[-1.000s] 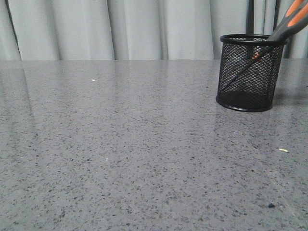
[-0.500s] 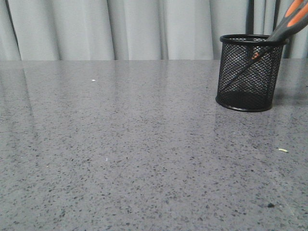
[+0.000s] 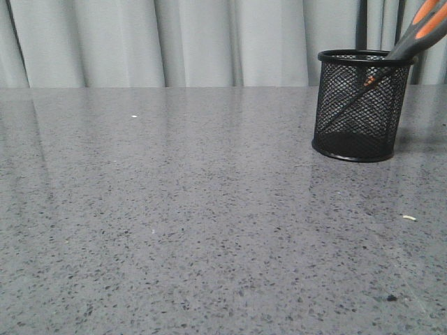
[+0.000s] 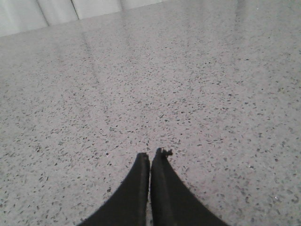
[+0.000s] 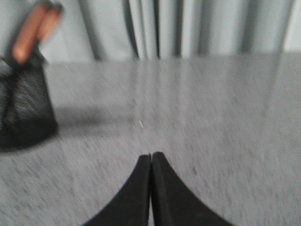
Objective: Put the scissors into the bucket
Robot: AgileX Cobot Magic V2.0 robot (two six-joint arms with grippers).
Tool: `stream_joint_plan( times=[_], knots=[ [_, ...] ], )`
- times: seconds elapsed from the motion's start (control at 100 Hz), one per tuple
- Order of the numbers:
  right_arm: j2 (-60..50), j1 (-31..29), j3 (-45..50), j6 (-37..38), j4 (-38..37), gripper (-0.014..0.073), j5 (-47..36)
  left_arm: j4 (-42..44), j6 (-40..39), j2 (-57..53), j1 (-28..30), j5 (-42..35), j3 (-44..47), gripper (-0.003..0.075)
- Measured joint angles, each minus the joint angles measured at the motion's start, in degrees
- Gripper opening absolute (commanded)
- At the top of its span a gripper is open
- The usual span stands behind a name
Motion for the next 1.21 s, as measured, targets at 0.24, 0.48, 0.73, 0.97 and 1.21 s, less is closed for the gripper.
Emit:
stream_joint_plan(
  times=[0.24, 0.48, 0.73, 0.97, 1.21],
  knots=[
    [0.00, -0.68, 0.80, 0.26, -2.20, -0.0046, 4.89, 0.00, 0.00, 0.00, 0.00, 0.00, 0.00, -0.0020],
    [0.00, -0.68, 0.80, 0.26, -2.56, -0.0046, 6.60, 0.00, 0.00, 0.00, 0.00, 0.00, 0.00, -0.0020],
    [0.00, -0.68, 0.80, 0.37, -2.56, -0.0046, 6.62, 0.00, 0.00, 0.00, 0.00, 0.00, 0.00, -0.0020],
    [0.00, -0.68, 0.80, 0.37, -2.56, -0.0046, 6.62, 0.00, 0.00, 0.00, 0.00, 0.00, 0.00, -0.0020],
    [0.00, -0.68, 0.80, 0.37, -2.56, -0.0046, 6.71, 0.00, 0.00, 0.00, 0.00, 0.00, 0.00, -0.0020]
  ],
)
